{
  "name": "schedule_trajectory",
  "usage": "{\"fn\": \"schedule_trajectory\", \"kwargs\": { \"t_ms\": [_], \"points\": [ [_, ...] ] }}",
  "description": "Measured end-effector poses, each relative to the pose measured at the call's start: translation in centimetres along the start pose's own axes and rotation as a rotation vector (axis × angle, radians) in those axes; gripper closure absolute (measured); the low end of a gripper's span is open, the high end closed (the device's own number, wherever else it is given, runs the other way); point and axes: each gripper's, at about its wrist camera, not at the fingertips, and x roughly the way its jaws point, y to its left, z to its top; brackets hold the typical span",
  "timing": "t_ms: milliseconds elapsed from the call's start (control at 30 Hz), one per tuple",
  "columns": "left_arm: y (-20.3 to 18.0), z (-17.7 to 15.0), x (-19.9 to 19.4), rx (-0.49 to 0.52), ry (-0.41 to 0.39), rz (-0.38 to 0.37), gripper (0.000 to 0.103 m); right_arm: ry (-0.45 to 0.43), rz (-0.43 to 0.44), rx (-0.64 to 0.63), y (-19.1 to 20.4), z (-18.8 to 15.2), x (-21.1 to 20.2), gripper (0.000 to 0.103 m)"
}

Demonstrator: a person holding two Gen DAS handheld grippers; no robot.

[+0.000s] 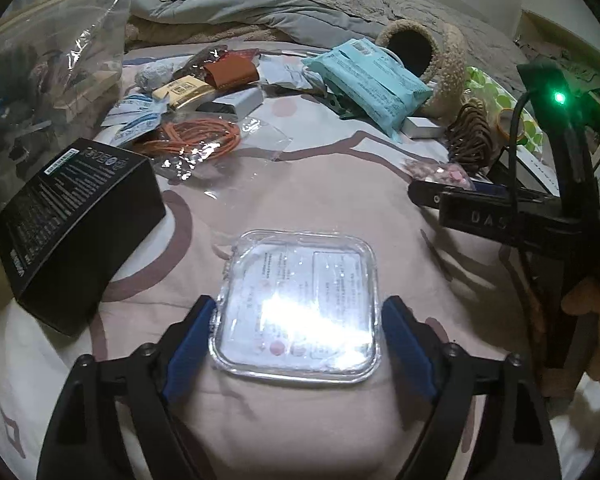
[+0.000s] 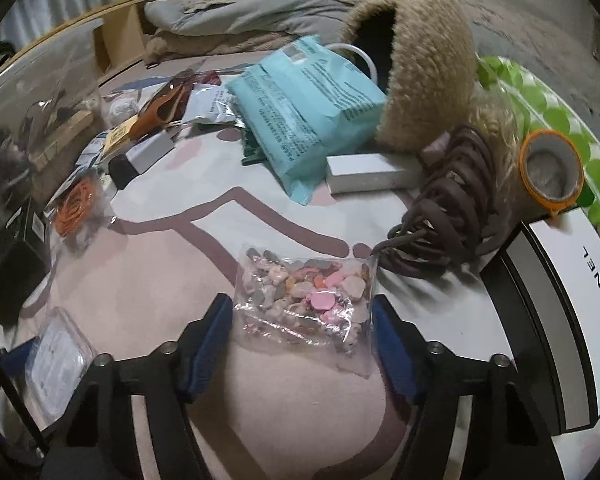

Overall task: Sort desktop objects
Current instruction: 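Close left gripper on clear square container while right gripper grasps pink bead bag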

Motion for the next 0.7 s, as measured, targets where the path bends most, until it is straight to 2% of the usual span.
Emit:
{"fn": "schedule_trajectory", "kwargs": {
  "t_ms": [200, 367, 467, 700],
  "points": [
    [-0.1, 0.3, 0.2, -0.004, 0.011, 0.007, 0.014, -0.047, 0.047, -0.023, 0.0, -0.7, -0.8, 0.055],
    [0.1, 0.6, 0.3, -0.019, 0.009, 0.015, 0.016, -0.056, 0.110, -0.024, -0.4, -1.7, -1.7, 0.058],
    [0.0, 0.6, 0.2, -0.012, 0.006, 0.033, 0.024, -0.060, 0.140, -0.021, -0.4, -2.1, -2.2, 0.059],
    [0.0, 0.7, 0.0, -0.010, 0.005, 0.037, 0.024, -0.063, 0.239, -0.012, -0.8, -3.4, -3.8, 0.063]
  ]
}}
